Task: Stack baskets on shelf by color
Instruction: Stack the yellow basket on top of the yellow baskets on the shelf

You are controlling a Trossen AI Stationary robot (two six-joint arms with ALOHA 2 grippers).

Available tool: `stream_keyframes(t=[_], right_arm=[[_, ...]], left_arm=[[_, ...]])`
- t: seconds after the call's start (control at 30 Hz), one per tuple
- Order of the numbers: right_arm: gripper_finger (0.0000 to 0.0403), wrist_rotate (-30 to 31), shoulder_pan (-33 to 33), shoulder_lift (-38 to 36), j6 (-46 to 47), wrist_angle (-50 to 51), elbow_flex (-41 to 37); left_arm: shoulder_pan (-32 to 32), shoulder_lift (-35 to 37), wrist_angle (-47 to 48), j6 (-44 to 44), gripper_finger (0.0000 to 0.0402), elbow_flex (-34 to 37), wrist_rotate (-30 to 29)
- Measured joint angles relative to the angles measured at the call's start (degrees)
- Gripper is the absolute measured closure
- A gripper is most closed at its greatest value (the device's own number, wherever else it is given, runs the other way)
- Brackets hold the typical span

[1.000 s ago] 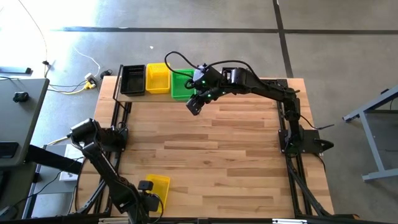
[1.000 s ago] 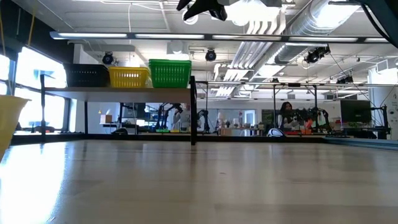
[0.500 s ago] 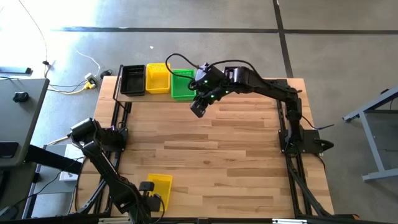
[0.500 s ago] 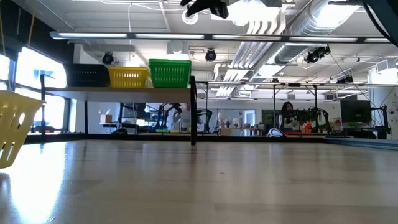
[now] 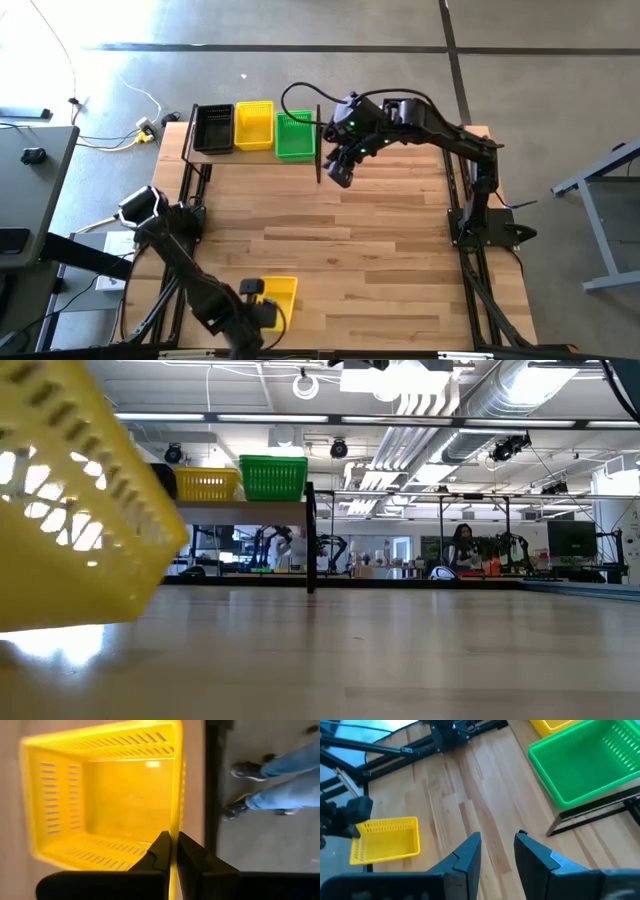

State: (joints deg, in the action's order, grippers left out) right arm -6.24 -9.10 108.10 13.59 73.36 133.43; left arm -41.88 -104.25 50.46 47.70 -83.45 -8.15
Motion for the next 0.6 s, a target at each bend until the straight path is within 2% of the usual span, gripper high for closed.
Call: stream_keyframes(t=[0.27, 0.6], right_arm=[[0.03, 3.23, -0.03, -0.96, -4.23, 3.75, 0.0], [0.03, 4.13, -2.18, -0.96, -5.1, 5.34, 0.0]], left_arm=[[5.18, 1.3, 9.59, -9.98, 0.0398, -4.55, -2.9], [10.41, 11.29, 21.75, -17.87, 0.0398, -4.69, -11.72]])
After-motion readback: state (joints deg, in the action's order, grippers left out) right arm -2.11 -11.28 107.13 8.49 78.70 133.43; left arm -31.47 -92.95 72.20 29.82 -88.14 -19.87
